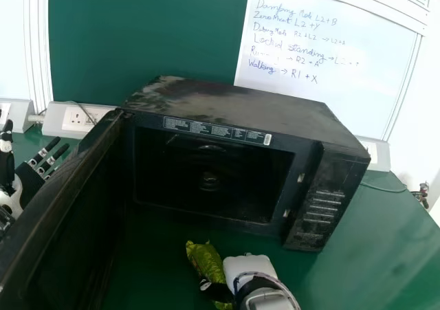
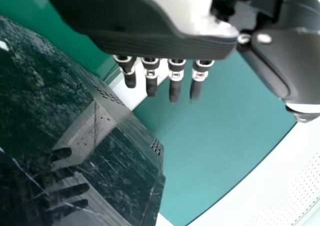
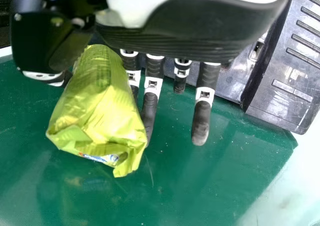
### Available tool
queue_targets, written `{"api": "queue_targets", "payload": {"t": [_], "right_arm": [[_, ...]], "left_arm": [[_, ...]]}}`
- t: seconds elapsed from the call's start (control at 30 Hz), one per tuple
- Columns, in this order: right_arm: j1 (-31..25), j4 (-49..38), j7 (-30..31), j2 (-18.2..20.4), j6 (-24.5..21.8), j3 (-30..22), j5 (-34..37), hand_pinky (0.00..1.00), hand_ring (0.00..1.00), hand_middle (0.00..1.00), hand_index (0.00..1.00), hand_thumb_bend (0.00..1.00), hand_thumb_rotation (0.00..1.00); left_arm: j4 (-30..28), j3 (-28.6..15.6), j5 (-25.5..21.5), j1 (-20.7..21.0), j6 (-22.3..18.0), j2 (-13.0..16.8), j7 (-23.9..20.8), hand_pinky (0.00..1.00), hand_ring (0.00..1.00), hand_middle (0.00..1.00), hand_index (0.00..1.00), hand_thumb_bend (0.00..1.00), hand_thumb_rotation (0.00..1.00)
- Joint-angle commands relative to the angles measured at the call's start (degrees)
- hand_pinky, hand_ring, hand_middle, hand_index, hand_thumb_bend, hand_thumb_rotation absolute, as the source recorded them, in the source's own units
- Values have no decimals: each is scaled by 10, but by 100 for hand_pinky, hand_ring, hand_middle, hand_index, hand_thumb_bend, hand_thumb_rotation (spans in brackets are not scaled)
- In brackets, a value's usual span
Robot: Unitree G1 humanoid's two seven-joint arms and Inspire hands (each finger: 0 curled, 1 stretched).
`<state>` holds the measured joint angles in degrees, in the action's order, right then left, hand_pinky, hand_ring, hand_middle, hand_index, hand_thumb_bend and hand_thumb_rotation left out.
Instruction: Put biscuit inside oven
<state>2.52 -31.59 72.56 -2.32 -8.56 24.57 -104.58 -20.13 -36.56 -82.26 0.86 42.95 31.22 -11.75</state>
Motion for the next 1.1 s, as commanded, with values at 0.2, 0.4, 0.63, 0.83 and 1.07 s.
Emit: {"api": "queue_targets", "payload": {"t": [0.2,0.4,0.63,0.83,1.07], "right_arm": [[-22,-2,13,15,-8,-15,10,30,36,48,67,57,0],[-11,-43,36,24,1,-31,20,22,28,47,68,57,0],[-15,-88,20,20,11,-55,61,20,27,47,68,57,0],[-8,-101,-3,18,17,-73,84,18,25,47,70,57,0],[18,-95,-15,20,17,-91,99,16,24,47,70,57,0]], "left_arm": [[-2,5,-2,0,-7,-1,-3,100,100,99,99,34,16],[0,6,0,2,-7,1,-1,100,100,100,97,38,15],[3,7,-2,4,-6,0,-3,100,100,99,98,36,15],[8,8,-4,5,-5,0,1,100,100,98,96,35,15],[5,13,2,5,-5,1,-6,100,100,96,94,38,15]]}}
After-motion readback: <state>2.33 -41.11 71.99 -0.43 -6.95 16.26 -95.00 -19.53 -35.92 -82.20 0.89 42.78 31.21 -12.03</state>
